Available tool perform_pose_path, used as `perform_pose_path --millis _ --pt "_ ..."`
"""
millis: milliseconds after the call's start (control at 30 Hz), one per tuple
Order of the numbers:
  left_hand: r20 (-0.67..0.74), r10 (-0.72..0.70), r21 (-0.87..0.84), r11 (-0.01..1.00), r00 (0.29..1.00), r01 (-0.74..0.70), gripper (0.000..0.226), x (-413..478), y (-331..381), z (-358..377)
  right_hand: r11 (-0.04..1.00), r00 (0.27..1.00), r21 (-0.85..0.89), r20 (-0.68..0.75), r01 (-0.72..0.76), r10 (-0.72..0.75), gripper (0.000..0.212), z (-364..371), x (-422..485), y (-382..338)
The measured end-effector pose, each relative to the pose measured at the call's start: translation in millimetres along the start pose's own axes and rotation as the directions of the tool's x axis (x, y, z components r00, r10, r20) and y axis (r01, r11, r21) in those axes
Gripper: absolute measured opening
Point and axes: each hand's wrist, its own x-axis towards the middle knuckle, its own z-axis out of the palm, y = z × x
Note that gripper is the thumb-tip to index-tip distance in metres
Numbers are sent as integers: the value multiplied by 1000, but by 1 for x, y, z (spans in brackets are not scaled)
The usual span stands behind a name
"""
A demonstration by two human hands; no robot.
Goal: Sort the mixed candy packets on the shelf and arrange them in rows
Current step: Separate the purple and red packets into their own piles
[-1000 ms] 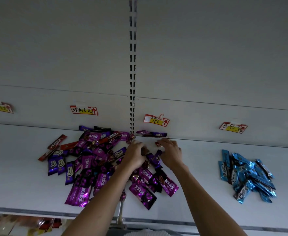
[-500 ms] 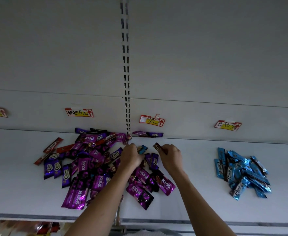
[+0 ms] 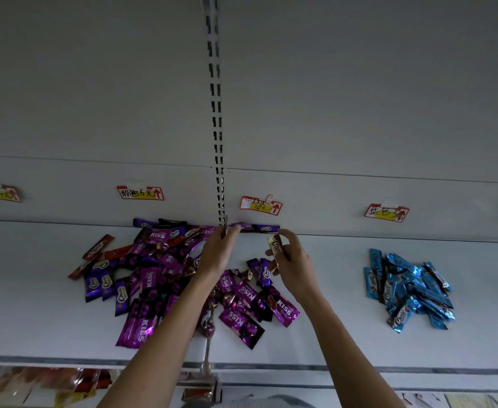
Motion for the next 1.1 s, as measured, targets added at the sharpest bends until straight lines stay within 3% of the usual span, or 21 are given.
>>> perform_pose_path --millis 267,333,400,500,633,700,767,833,967,1100 --pt "-10 55 -149 987 998 -56 37 -81 20 4 989 993 91 -28 115 -113 31 -22 -59 -27" --pt "-52 -14 -208 978 999 3 35 -102 17 14 983 993 142 -10 118 -117 33 -27 -76 -26" --pt "-76 -89 -229 971 993 69 27 -121 12 21 984 995 151 6 93 -95 36 -31 -90 -17" --pt "-104 -13 -158 987 995 -4 24 -137 6 23 987 999 153 2 50 -51 34 -37 -107 -5" --pt "-112 -18 -168 986 994 -1 9 -149 2 27 986 1000 163 -17 -17 20 27 -39 -132 2" --pt "-124 -13 -158 987 992 -7 15 -158 2 31 986 999 165 -13 -36 38 23 -36 -145 2" --pt "-123 14 -141 989 992 -31 6 -167 2 32 984 999 173 -17 -35 39 17 -34 -158 0" --pt "-115 64 -104 992 991 -76 16 -176 1 34 984 999 173 -18 -47 51 10 -33 -171 -1" --pt "-87 109 -46 992 990 -113 25 -200 -2 52 968 990 228 -61 -108 124 26 -38 -195 -1" --pt "1 97 -39 995 995 -97 10 -218 -6 74 953 965 232 -126 -197 231 29 -59 -214 11"
